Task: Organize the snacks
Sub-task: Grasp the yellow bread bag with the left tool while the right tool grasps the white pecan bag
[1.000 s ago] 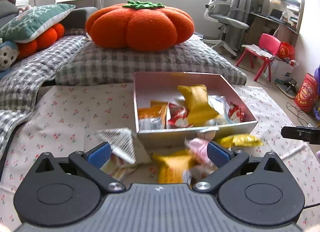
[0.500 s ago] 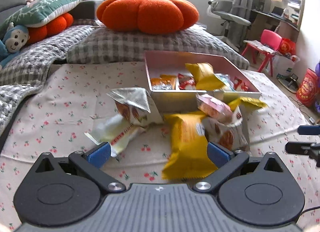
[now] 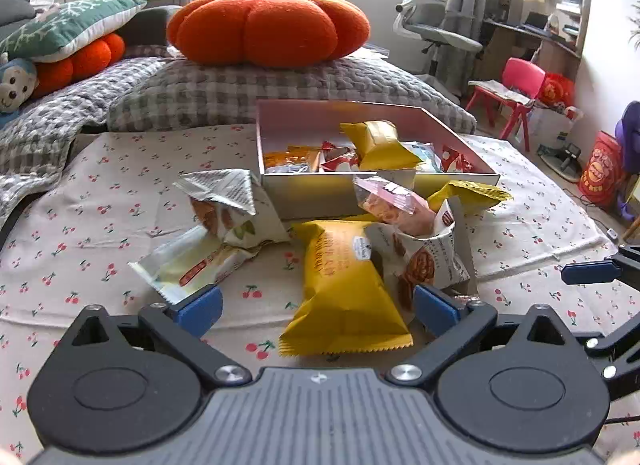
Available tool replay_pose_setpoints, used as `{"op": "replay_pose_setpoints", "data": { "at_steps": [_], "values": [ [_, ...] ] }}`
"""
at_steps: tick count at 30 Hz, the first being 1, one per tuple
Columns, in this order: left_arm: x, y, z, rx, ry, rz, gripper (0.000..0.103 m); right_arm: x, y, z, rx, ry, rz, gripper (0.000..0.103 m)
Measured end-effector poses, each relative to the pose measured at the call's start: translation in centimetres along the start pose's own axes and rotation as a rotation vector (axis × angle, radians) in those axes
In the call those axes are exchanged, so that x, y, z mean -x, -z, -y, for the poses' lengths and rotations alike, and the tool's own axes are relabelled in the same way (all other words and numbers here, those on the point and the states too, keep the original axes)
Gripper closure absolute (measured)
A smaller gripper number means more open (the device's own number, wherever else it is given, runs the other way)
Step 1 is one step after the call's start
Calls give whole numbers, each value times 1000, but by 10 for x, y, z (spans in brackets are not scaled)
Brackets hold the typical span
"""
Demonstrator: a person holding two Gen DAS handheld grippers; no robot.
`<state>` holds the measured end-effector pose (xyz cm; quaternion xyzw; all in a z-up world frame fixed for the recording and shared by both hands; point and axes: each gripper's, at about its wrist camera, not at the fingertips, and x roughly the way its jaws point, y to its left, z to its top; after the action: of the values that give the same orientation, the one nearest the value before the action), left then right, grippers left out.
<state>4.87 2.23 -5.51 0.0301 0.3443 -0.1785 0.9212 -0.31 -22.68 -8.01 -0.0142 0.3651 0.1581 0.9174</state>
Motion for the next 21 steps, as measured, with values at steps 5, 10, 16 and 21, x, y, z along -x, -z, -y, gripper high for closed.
{"op": "replay_pose_setpoints", "data": {
  "at_steps": [5, 10, 16, 21],
  "values": [
    [-7, -1, 4, 11, 18, -26, 25, -4, -6, -8, 11, -11, 8, 4],
    [-10, -3, 7, 17, 48, -40, 42, -9, -15, -17, 30, -21, 24, 4],
    [-14, -5, 2, 55, 56, -63, 56, -19, -22, -27, 56, -30, 22, 4],
    [-21, -8, 1, 68, 53, -90, 55, -27, -27, -32, 52, -36, 20, 4]
  ]
}}
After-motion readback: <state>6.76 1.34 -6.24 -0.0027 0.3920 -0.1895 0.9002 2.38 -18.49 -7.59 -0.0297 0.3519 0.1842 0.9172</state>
